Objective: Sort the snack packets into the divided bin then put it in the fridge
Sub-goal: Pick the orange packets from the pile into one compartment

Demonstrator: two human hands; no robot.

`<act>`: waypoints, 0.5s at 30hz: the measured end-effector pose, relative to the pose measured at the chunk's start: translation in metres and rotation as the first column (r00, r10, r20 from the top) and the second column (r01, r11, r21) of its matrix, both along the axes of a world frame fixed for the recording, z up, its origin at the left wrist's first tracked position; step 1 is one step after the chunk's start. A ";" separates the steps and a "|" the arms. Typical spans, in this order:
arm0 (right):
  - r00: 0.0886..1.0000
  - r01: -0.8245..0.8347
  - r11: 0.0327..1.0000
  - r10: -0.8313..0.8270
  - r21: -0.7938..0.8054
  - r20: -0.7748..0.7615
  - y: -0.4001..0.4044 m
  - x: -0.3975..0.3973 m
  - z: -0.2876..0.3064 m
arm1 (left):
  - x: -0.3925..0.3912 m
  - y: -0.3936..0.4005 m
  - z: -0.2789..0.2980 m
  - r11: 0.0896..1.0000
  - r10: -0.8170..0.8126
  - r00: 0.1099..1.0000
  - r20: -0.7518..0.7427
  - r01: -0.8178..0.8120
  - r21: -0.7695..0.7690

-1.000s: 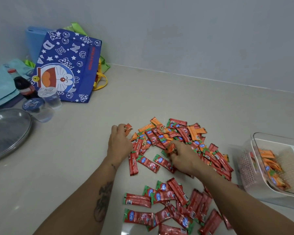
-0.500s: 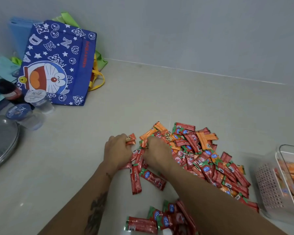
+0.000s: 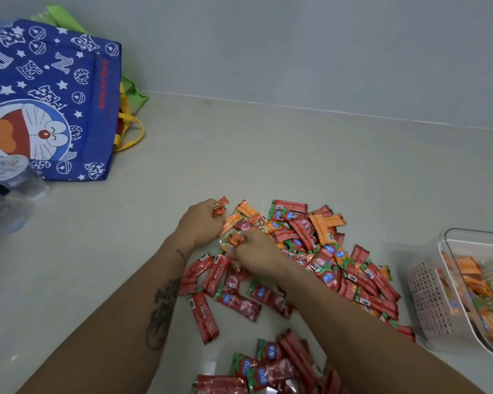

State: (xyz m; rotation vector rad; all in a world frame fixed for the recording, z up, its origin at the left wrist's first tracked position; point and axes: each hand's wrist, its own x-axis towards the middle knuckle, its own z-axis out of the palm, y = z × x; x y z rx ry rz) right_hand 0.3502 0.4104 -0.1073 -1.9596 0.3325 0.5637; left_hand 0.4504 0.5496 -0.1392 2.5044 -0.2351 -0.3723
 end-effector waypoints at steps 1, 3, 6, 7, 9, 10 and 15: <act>0.999 0.019 0.998 -0.016 0.067 -0.031 -0.008 -0.001 0.005 | -0.001 -0.005 0.000 1.000 0.001 1.000 -0.011 -0.001 0.010; 0.996 0.053 0.991 -0.044 0.124 -0.071 -0.023 -0.001 0.011 | -0.003 -0.013 -0.001 0.999 0.008 1.000 -0.025 -0.007 0.049; 0.992 0.124 0.982 -0.122 0.142 -0.028 -0.045 0.004 0.020 | -0.007 -0.019 -0.003 0.993 0.009 1.000 -0.027 -0.006 0.122; 0.988 0.148 0.978 -0.151 0.150 0.011 -0.051 0.007 0.022 | -0.008 -0.020 -0.004 0.991 0.011 1.000 -0.028 -0.007 0.135; 0.981 0.135 0.991 -0.135 0.013 0.142 -0.061 0.011 0.027 | -0.010 -0.019 -0.005 0.991 0.018 1.000 -0.009 -0.017 0.135; 0.976 0.108 0.988 -0.085 -0.106 0.201 -0.065 0.014 0.026 | -0.010 -0.019 -0.005 0.993 0.030 0.999 0.016 -0.031 0.118; 0.966 -0.205 0.816 0.257 -0.541 0.022 -0.072 0.020 0.011 | -0.004 -0.020 0.006 0.997 0.050 0.986 0.160 -0.058 0.044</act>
